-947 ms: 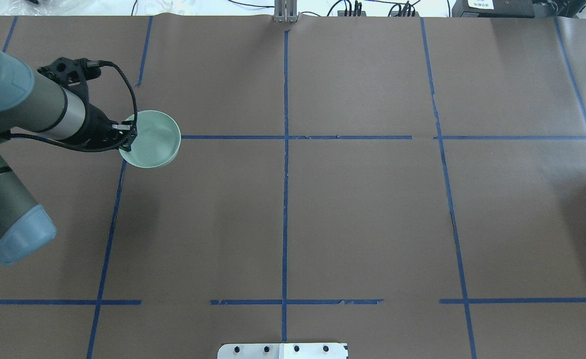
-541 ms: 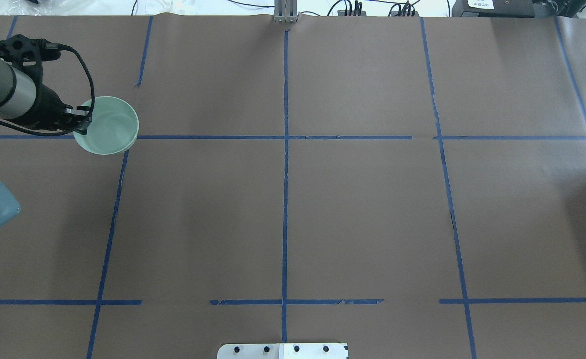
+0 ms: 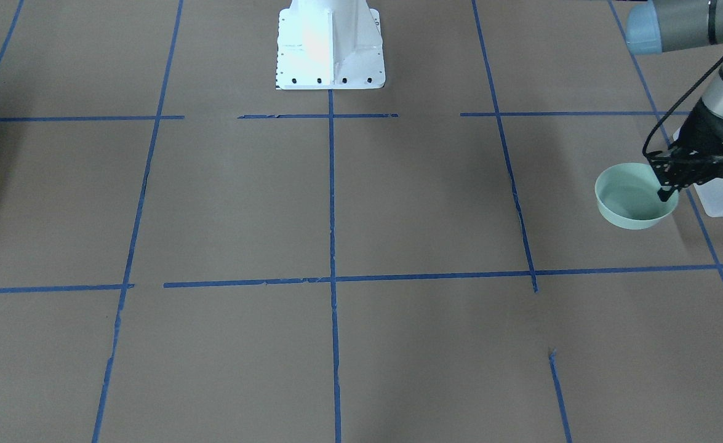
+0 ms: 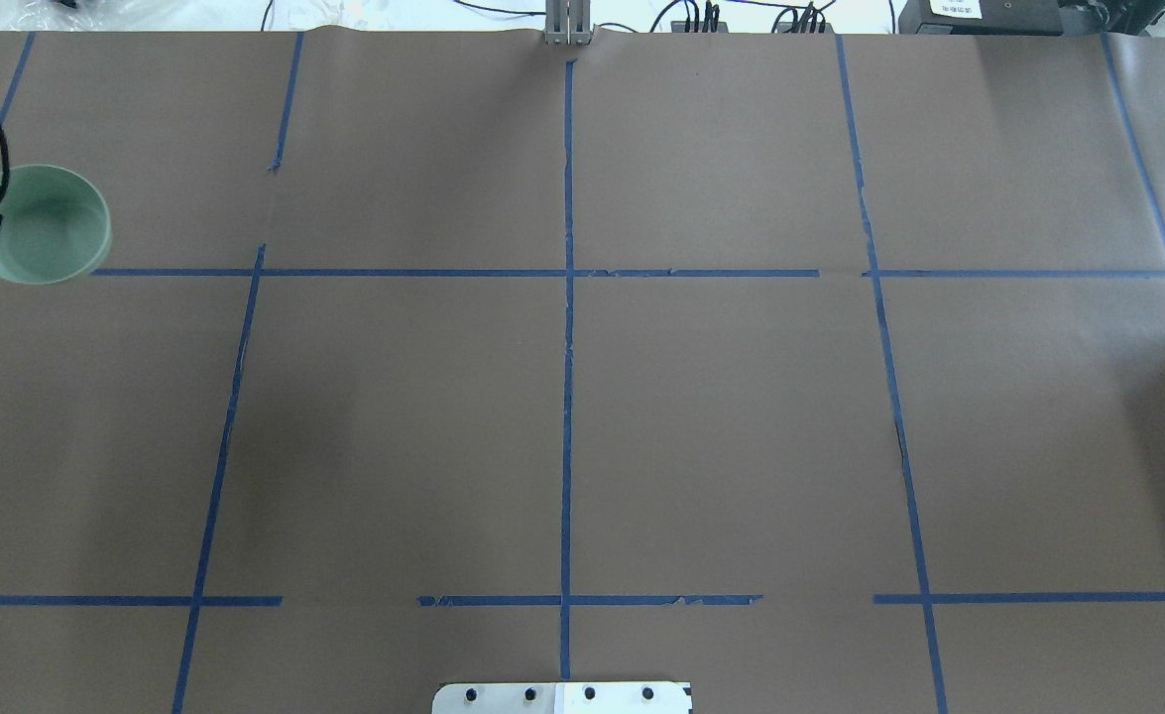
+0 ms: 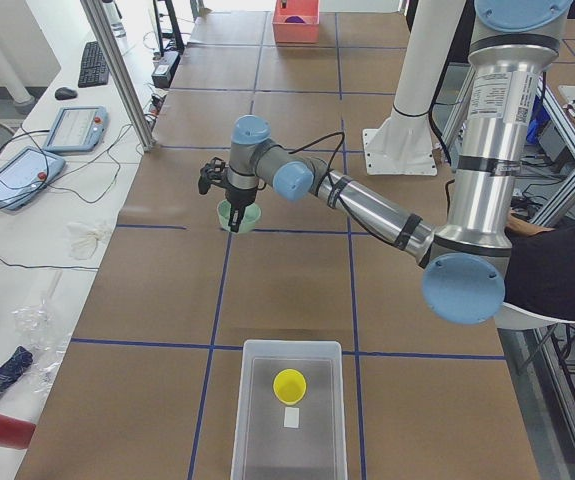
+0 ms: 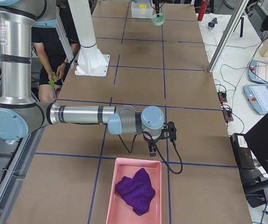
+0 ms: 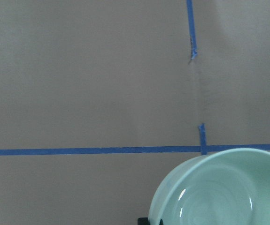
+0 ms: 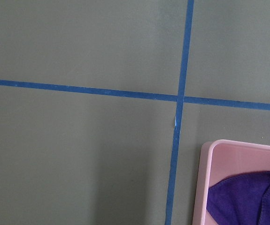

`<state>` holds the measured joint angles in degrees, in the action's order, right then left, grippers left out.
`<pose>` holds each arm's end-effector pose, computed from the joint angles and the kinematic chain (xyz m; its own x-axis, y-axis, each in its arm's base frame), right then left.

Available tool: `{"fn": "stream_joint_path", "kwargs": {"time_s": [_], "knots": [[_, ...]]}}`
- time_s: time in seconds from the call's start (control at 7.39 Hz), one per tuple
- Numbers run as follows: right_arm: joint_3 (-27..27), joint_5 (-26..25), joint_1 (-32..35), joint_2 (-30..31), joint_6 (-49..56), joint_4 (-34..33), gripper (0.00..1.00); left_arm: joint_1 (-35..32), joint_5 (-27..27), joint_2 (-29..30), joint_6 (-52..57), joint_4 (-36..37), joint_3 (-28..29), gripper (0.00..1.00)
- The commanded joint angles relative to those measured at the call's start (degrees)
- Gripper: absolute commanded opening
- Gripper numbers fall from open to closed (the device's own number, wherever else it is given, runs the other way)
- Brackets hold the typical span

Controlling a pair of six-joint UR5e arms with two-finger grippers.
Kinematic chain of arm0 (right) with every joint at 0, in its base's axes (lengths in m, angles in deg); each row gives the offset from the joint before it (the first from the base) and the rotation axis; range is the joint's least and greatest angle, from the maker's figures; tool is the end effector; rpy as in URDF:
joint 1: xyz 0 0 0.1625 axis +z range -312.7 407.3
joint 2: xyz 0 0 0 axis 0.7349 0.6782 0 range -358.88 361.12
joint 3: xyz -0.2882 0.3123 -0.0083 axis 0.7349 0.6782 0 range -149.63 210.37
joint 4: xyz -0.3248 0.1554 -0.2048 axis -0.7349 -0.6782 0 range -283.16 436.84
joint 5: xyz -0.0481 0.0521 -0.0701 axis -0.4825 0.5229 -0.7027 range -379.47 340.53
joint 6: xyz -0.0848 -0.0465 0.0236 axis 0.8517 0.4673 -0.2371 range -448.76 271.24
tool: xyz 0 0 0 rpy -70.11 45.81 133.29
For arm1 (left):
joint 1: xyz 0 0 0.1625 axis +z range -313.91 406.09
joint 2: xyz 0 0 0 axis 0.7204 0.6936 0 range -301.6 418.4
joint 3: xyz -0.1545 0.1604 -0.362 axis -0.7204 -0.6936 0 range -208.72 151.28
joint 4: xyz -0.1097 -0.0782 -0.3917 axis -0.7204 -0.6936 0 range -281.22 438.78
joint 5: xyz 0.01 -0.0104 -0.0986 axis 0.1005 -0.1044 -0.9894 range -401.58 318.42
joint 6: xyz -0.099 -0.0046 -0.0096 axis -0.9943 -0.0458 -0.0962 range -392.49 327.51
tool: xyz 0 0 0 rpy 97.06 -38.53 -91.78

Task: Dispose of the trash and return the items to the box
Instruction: 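Lift the green bowl with the left gripper and carry it off the table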

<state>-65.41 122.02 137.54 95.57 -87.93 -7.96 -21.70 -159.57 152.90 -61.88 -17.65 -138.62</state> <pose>0.0574 -0.4650 0.6274 0.6231 -0.1007 0.7757 0.0048 0.9922 0.1249 0.1169 -0.5152 0.4485 0.7923 0.0948 -0.6027 0.0737 0.9657 0.2488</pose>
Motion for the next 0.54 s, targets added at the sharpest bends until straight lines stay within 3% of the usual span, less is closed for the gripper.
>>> {"fn": "stream_joint_path", "kwargs": {"time_s": [0.0, 0.41], "knots": [[-0.3, 0.0, 0.0, 0.1, 0.0, 0.1, 1.0, -10.1, 0.7, -2.8, 17.1, -0.2, 5.5, 0.0], [-0.4, 0.1, 0.0, 0.1, -0.3, 0.1, 1.0, -21.5, 5.4, -4.2, 35.8, -0.9, 15.7, 0.0]]}}
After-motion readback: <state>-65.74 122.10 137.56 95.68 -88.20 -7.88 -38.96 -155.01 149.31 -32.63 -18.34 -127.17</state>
